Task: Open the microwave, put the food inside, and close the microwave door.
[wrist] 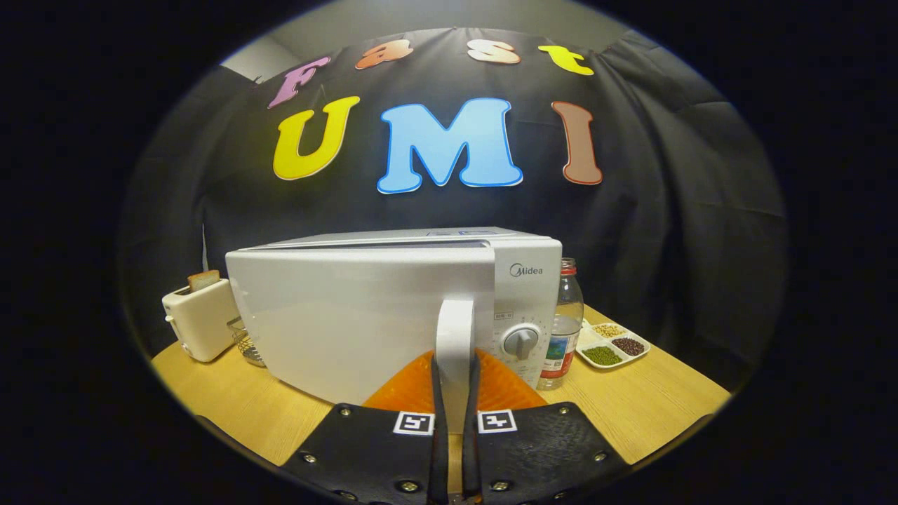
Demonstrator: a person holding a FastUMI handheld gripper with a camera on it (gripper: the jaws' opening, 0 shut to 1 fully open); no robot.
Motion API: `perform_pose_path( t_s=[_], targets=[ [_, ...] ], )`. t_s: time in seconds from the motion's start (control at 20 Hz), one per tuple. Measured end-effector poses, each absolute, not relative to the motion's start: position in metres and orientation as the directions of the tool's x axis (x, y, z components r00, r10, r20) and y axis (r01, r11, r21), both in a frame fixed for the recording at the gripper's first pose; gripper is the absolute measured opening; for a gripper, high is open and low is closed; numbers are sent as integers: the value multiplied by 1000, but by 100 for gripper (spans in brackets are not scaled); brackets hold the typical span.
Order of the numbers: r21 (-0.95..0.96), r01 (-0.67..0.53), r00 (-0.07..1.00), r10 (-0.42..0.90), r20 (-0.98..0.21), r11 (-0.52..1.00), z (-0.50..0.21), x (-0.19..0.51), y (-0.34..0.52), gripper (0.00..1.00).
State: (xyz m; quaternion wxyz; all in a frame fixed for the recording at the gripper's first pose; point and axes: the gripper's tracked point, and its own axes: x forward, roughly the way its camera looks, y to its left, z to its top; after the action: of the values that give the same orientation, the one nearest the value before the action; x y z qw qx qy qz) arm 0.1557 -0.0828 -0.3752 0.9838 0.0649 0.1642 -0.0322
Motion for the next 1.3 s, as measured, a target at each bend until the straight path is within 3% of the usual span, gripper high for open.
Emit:
perform_pose_path(
  t_s=[0.35,0.85,1.3],
  targets=[
    [166,-17,945,70,-320,986,-362,92,-41,8],
    [256,-256,900,326,-288,932,-336,6,74,7],
    [220,-138,936,200,-289,966,-321,-18,145,7]
  ],
)
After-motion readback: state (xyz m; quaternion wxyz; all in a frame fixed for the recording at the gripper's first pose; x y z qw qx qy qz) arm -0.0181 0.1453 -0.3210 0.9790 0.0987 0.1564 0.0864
